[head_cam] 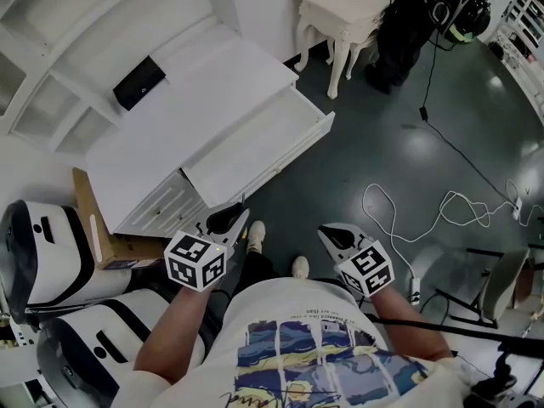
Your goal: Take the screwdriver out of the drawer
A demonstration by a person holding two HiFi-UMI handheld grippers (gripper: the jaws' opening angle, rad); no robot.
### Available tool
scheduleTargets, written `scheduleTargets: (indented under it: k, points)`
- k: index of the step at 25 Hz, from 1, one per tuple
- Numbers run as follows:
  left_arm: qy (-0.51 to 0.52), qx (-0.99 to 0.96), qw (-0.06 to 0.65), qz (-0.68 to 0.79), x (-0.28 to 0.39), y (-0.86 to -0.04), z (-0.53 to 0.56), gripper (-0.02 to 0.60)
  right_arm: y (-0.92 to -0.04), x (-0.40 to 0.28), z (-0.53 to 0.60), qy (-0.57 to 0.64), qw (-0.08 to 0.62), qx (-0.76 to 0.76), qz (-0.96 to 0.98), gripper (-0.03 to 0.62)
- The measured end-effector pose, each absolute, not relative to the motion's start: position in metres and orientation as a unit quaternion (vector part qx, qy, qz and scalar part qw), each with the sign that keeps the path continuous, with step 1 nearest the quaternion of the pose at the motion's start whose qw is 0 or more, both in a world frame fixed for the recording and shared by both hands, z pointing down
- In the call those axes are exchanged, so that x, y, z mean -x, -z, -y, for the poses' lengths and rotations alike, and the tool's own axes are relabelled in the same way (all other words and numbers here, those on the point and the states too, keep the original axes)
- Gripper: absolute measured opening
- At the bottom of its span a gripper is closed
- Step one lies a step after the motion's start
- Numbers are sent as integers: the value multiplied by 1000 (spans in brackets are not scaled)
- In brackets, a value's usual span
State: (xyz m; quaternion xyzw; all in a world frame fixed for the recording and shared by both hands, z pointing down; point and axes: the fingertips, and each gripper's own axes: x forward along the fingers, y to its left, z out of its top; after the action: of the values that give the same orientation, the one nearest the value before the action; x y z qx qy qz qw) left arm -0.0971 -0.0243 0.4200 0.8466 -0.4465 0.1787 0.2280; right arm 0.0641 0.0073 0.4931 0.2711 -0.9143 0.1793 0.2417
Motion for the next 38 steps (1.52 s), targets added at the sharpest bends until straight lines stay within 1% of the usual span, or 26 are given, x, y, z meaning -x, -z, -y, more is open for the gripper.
scheduleTargets:
  k: [25,38]
  points:
    - [-171,-849,231,444,88,-418,11,69,-493,-59,-13,-167,244,-260,919,25]
    - [-166,-845,242,448,107,-424,14,69,-503,-36,-9,-170,252,-247,920,25]
